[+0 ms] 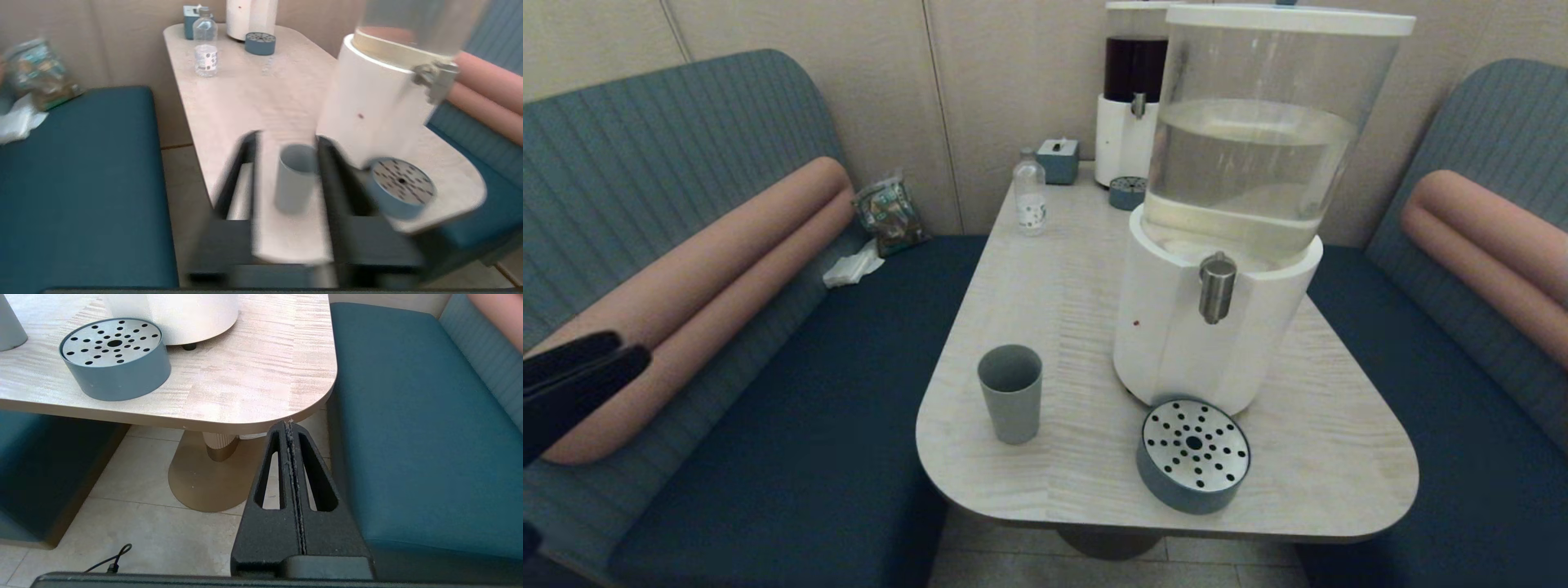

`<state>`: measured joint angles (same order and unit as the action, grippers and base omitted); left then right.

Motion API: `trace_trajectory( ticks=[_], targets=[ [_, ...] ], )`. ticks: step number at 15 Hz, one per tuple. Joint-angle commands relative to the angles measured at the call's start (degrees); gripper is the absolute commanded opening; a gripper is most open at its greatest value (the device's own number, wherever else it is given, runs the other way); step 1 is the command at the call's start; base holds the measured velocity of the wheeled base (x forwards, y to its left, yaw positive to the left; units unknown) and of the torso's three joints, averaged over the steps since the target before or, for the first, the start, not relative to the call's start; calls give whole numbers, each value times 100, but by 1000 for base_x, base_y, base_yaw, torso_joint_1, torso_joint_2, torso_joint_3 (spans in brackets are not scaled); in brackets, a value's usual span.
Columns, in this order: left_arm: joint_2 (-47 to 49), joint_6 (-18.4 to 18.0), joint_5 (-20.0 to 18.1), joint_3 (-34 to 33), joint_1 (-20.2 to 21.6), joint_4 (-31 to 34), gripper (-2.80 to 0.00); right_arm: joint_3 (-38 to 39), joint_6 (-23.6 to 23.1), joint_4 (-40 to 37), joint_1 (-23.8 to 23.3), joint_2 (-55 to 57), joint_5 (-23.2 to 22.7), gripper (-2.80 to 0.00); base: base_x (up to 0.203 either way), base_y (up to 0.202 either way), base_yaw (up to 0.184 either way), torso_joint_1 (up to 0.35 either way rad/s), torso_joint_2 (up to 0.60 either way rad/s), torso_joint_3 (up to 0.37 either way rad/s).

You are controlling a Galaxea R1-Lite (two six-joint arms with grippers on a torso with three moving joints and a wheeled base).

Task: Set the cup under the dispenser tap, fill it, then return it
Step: Pick up the cup

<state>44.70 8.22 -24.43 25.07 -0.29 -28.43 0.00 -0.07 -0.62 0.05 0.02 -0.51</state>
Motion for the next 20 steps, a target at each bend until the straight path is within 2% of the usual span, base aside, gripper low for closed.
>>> trace_trajectory(
  ticks=[1,2,4,5,8,9,11,13,16,20],
  targets=[
    [1358,-10,-81,-116,-2,-1143,0,0,-2,1,-5,-2,-2,-280,0,0,0,0,0,0],
    [1823,-25,-251,-196,1,-1813,0,0,-2,1,3,-2,-2,-280,0,0,0,0,0,0],
    [2706,-94,-903,-746,6,-3492,0,0,-2,1,-5,-2,-2,-280,0,0,0,0,0,0],
    [3131,-175,-1169,-1000,7,-4120,0,0,-2,1,1,-2,-2,-280,0,0,0,0,0,0],
    [4398,-381,-1466,-1313,31,-5331,0,0,-2,1,4,-2,-2,-280,0,0,0,0,0,0],
    [4826,-468,-1514,-1336,39,-5543,0,0,-2,1,4,-2,-2,-280,0,0,0,0,0,0],
    [5611,-900,-1705,-1262,51,-5782,0,0,-2,1,4,-2,-2,-280,0,0,0,0,0,0],
    [6217,-1140,-1912,-764,99,-5876,0,0,-2,1,4,-2,-2,-280,0,0,0,0,0,0],
    [6963,-1280,-2112,-27,186,-5917,0,0,-2,1,-5,-2,-2,-280,0,0,0,0,0,0],
    [7396,-1257,-2716,214,205,-5923,0,0,-2,1,-4,-2,-2,-280,0,0,0,0,0,0]
  ],
)
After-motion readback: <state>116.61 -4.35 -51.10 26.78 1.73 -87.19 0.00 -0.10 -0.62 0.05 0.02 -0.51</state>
